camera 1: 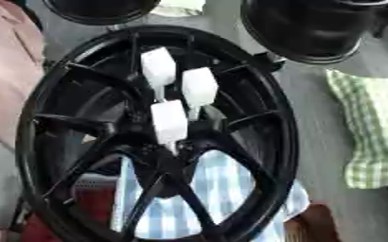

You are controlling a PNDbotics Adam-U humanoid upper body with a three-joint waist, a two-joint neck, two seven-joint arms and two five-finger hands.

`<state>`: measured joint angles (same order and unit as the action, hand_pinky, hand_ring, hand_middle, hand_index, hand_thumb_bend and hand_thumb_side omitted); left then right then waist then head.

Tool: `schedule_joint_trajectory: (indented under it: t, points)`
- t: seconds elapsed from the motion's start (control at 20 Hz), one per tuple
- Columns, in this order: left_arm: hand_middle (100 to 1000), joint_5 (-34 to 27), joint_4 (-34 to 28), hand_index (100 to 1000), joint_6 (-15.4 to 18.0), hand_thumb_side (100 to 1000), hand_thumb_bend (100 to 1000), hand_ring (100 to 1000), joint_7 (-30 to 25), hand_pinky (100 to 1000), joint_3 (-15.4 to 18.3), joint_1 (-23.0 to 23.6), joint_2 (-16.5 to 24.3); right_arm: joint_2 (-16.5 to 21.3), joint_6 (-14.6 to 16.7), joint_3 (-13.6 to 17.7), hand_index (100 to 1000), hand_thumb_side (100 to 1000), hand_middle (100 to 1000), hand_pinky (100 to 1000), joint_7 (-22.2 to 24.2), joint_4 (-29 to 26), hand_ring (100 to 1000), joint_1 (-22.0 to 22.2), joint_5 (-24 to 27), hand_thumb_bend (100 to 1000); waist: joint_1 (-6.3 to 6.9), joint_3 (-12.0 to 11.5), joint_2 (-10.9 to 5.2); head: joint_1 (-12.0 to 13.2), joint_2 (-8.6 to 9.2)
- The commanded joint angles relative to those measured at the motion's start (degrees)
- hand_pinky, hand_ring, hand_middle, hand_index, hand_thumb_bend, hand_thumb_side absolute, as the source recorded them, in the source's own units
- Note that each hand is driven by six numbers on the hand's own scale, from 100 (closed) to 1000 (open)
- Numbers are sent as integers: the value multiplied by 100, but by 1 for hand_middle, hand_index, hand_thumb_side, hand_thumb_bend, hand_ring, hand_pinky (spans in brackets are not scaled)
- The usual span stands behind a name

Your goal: Pull the pin out of the wheel hub.

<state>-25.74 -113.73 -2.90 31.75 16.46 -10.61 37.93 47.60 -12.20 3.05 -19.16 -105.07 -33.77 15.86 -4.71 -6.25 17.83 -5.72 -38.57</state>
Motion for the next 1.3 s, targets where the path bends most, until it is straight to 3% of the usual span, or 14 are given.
schedule_joint_trajectory:
  t: [0.05,0.4,0.6,0.75,0.95,1.1,1.3]
  points:
    - [673,-22,-86,802,19,604,406,770,9,788,43,-33,230,187,-26,34,712,712,632,799,1,-83,657,-92,-35,100,18,-7,-73,25,61]
    - [673,-12,-86,802,16,604,405,770,10,788,34,-28,242,225,-71,-20,716,719,639,803,63,-64,664,-115,-49,100,7,-18,-59,34,14]
    - [673,-9,-86,802,7,603,406,770,3,787,21,-16,262,507,-242,-251,737,718,669,813,445,-119,695,-250,-248,100,-9,-12,-77,12,31]
    - [673,-3,-86,802,-5,602,408,770,-16,787,0,-10,297,840,-464,-563,754,647,694,820,1261,-254,721,-464,-697,100,-34,-12,-112,-5,18]
    - [673,2,-86,802,-29,602,409,770,-30,787,-21,-1,343,1172,-676,-1002,776,594,723,826,2793,-394,750,-832,-1525,100,-78,-20,-159,-42,17]
    - [673,13,-86,802,-44,601,409,769,-37,786,-31,18,377,1278,-533,-1315,784,551,733,828,3836,-411,760,-1172,-2014,100,-113,-28,-188,-61,23]
    - [673,4,-86,801,-54,602,409,770,-50,786,-51,21,408,1255,-192,-1783,793,514,743,832,4647,-298,773,-1589,-2332,100,-146,-34,-210,-51,56]
